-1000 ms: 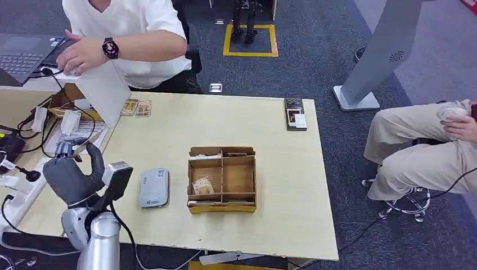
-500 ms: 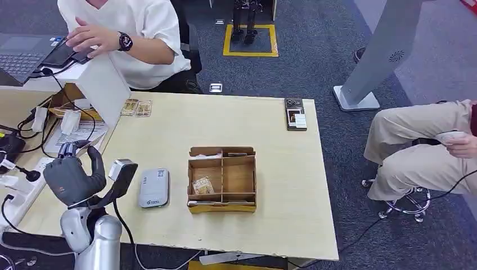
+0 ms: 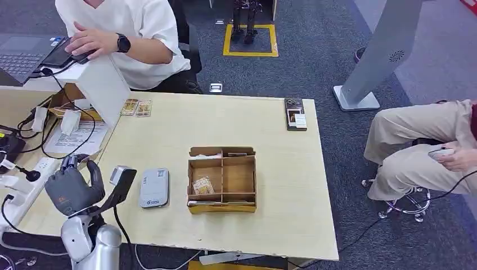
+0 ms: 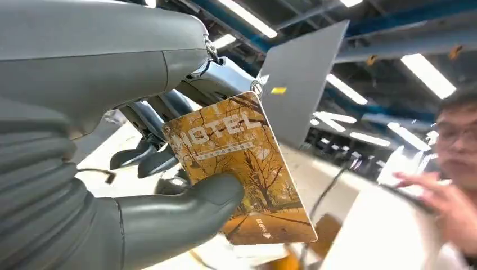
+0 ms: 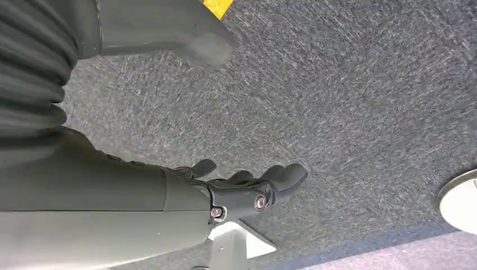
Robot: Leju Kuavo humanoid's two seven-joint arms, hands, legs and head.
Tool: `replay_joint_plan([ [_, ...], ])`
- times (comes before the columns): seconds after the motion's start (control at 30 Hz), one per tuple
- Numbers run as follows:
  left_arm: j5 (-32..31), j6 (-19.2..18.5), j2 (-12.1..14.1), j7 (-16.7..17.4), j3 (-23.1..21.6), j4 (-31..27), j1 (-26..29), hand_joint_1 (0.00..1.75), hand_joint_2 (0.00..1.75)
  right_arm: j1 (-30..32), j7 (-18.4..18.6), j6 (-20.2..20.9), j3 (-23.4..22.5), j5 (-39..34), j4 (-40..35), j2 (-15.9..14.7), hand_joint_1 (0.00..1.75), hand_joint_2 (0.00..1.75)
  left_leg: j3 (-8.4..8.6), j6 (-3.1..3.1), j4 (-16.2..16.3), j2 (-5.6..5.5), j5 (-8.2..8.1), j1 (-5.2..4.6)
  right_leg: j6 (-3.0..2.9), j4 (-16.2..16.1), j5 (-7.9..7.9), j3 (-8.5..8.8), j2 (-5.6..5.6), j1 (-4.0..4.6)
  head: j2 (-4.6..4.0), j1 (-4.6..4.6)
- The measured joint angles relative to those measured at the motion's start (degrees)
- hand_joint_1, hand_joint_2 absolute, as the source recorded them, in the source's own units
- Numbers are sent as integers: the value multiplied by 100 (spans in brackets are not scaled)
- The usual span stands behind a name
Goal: Pass the card to the sensor for recognition and then transmit it.
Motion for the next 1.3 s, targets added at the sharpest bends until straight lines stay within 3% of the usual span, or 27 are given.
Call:
replay_joint_plan([
  [0.3,-302,0,0,436,188,549,95,175,175,-1,28,2,0,-55,-17,0,0,175,0,0,0,-1,0,-1,0,0,0,0,-1,0,0,0],
  [0.47,-374,0,0,464,273,771,130,175,175,2,48,0,0,-98,-24,0,0,175,0,0,0,0,-1,0,0,0,0,0,0,0,0,0],
  [0.57,-337,0,0,414,313,875,143,175,175,0,57,0,0,-96,-28,0,0,175,0,1,0,-1,-1,0,0,0,0,0,-1,0,-2,0],
  [0.77,247,0,-2,-28,431,1290,149,175,175,-1,48,0,0,-98,-31,0,0,175,1,1,0,0,0,0,0,0,0,-1,0,0,-2,0],
  [1.3,242,2,-4,-43,450,1723,147,175,175,-2,-13,0,0,-107,-31,0,0,175,1,1,0,0,0,0,0,0,0,-1,0,0,-2,0],
])
